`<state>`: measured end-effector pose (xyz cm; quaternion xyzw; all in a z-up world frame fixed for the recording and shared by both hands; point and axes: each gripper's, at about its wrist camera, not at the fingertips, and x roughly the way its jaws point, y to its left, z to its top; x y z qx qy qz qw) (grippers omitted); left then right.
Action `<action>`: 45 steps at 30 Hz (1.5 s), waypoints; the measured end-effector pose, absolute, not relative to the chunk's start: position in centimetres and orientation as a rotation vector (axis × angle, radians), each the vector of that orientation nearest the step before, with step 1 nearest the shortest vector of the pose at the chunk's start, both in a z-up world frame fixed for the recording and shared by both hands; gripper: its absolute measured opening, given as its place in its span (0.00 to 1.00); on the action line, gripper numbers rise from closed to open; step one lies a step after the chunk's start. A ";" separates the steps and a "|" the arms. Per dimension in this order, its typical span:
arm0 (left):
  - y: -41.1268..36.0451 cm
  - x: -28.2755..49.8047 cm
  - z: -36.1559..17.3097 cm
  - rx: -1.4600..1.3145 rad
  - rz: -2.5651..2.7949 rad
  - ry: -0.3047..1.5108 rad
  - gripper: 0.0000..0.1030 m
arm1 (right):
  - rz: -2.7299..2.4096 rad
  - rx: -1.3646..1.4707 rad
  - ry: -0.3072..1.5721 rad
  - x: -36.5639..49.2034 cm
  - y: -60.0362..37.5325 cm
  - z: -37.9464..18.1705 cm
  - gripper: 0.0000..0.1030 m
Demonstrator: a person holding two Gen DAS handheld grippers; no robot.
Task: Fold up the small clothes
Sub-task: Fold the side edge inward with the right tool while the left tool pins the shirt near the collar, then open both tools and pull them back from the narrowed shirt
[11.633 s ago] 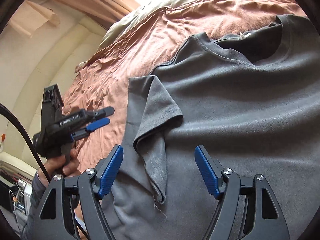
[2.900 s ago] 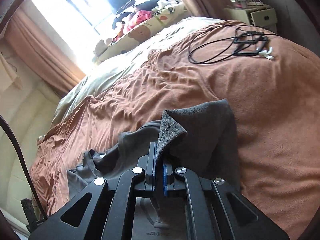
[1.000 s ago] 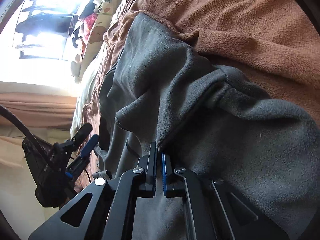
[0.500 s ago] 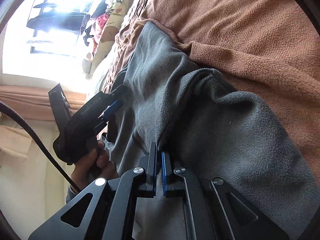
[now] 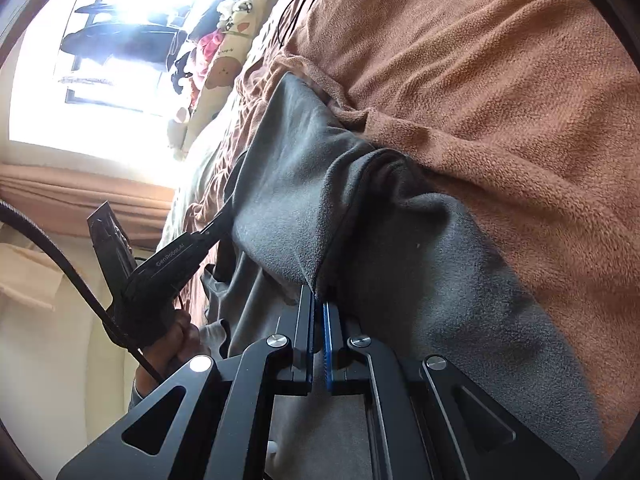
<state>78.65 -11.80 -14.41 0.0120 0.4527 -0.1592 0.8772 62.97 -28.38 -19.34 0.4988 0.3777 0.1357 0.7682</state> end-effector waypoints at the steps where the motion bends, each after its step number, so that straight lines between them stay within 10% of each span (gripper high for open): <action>1: -11.7 78.9 -15.0 0.024 -0.326 0.962 0.03 | 0.293 1.086 0.830 62.8 -28.4 -19.5 0.00; 45: -15.0 75.8 -17.5 0.090 -0.435 1.098 0.06 | 0.182 1.148 0.680 64.9 -34.9 -19.1 0.02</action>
